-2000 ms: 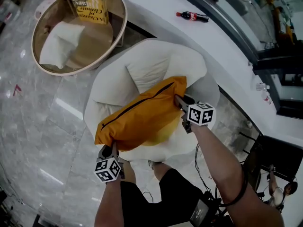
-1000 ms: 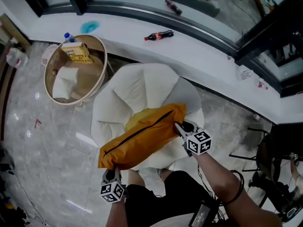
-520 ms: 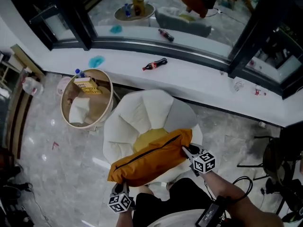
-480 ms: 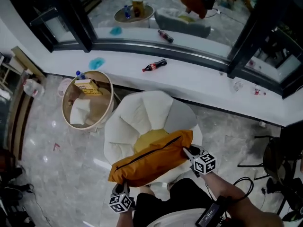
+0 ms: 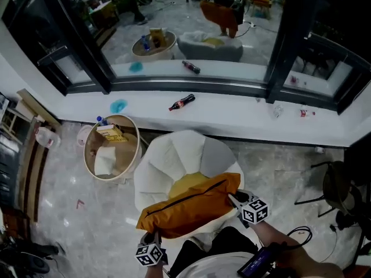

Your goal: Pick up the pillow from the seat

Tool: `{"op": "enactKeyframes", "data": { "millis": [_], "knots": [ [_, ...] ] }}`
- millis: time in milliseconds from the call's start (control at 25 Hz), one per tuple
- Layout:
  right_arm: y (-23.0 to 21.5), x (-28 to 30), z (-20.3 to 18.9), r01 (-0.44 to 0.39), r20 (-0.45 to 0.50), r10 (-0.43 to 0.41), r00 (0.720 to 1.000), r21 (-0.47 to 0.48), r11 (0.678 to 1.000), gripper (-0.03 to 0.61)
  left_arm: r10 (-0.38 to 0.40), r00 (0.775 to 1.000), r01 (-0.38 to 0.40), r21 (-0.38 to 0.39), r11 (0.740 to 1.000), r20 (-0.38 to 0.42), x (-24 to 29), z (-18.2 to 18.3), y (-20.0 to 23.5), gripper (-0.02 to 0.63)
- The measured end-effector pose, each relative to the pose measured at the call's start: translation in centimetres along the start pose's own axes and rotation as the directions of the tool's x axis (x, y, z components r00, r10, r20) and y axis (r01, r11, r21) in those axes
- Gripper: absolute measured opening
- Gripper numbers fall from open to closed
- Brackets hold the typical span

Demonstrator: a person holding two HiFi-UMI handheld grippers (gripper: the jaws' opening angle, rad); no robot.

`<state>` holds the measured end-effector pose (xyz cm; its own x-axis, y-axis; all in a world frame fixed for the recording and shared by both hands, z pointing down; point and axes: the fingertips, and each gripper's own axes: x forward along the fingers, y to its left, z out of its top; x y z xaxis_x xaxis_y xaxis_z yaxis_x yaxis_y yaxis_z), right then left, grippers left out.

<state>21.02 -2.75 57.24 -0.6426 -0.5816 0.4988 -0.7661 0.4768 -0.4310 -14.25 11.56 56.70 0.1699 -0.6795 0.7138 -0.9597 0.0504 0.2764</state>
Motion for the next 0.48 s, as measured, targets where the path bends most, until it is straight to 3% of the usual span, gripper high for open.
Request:
{"op": "enactKeyframes", "data": {
  "millis": [480],
  "knots": [
    [6.2, -6.4, 1.8, 0.089, 0.127, -0.09, 0.988, 0.015, 0.996, 0.091, -0.094, 0.992, 0.083, 0.123, 0.989, 0.088, -5.6, 2.9, 0.7, 0.052]
  ]
}}
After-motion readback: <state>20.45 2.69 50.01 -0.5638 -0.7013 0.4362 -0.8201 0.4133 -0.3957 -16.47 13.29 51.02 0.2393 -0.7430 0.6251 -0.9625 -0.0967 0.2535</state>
